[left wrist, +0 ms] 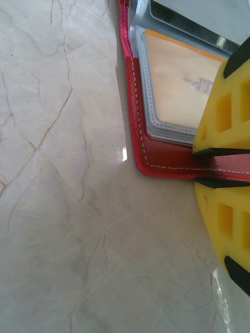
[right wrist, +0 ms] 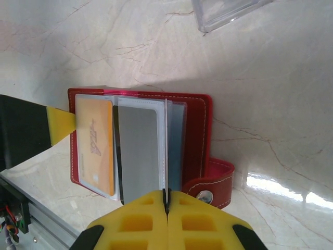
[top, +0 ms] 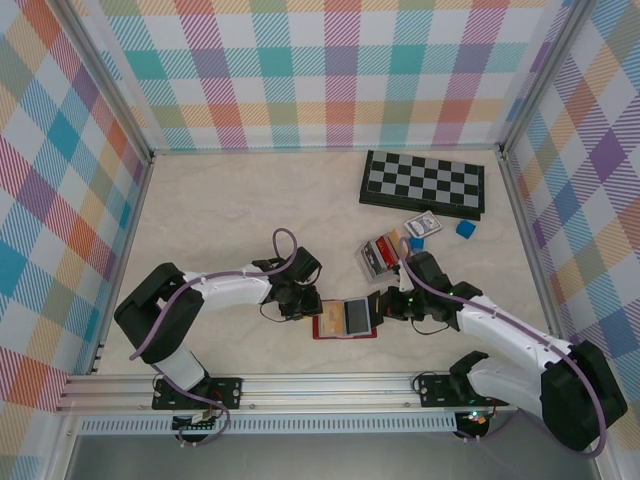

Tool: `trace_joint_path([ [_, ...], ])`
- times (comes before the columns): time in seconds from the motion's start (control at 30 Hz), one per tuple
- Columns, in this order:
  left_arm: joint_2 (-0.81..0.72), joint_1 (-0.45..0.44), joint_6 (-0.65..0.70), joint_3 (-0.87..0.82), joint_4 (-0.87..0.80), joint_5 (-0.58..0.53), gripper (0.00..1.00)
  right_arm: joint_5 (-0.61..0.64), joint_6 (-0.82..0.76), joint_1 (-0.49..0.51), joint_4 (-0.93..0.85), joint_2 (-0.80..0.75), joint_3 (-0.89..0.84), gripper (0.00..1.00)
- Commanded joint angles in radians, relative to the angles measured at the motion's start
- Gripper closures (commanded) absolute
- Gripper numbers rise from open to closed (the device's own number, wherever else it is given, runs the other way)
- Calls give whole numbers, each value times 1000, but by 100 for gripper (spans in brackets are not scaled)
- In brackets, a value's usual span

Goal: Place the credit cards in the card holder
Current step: Flip over the card slot on the card holder.

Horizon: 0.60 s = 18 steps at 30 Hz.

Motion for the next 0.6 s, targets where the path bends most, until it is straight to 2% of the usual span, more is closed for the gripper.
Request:
trace_joint_path([
  [0.0, 56, -33, 2, 2, 88, 44, 80, -40, 10, 7, -10, -10, 44, 96],
  [0.37, 53, -34, 2, 5, 85, 44, 80, -144, 24, 25, 65, 12, 58, 95],
  [0.57, 28, -34, 4, 4, 81, 30, 79, -155, 16, 29, 84, 50, 68, 95],
])
